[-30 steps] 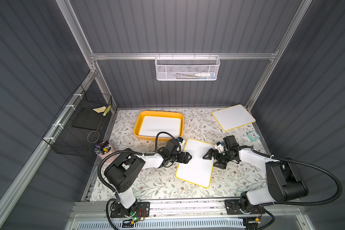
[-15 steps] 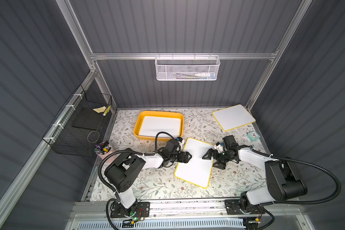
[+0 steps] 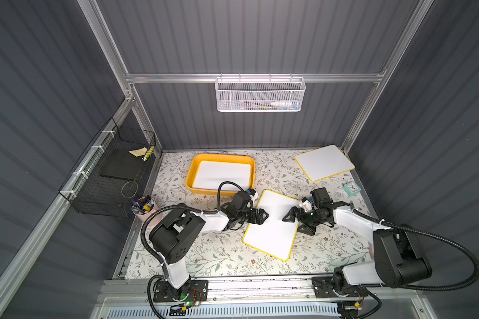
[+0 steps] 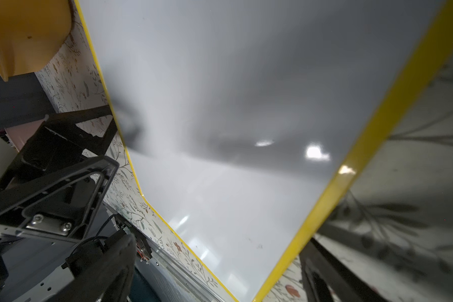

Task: Put the whiteboard into the storage box
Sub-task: Pick up the whiteboard at the center of the board.

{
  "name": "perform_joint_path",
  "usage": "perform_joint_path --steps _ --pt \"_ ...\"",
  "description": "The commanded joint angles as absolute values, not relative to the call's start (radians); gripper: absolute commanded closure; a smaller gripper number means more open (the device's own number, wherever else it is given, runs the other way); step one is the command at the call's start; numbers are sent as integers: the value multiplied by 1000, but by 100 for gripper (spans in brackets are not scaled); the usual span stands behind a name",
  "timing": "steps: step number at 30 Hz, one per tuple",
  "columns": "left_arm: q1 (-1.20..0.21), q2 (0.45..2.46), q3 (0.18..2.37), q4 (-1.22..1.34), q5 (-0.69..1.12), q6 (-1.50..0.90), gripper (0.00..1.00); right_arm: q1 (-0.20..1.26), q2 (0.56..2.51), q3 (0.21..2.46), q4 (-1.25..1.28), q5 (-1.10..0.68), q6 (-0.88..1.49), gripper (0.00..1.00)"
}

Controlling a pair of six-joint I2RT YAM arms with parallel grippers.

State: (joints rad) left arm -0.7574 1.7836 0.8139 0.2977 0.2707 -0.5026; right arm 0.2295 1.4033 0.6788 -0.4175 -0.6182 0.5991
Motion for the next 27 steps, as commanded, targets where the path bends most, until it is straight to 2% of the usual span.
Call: perform_joint_path --steps 1,27 --pt "-796 1869 770 17 370 -507 15 236 1362 692 -315 -715 591 5" --pt "-793 1965 801 72 420 -529 15 129 1215 652 -273 -760 600 11"
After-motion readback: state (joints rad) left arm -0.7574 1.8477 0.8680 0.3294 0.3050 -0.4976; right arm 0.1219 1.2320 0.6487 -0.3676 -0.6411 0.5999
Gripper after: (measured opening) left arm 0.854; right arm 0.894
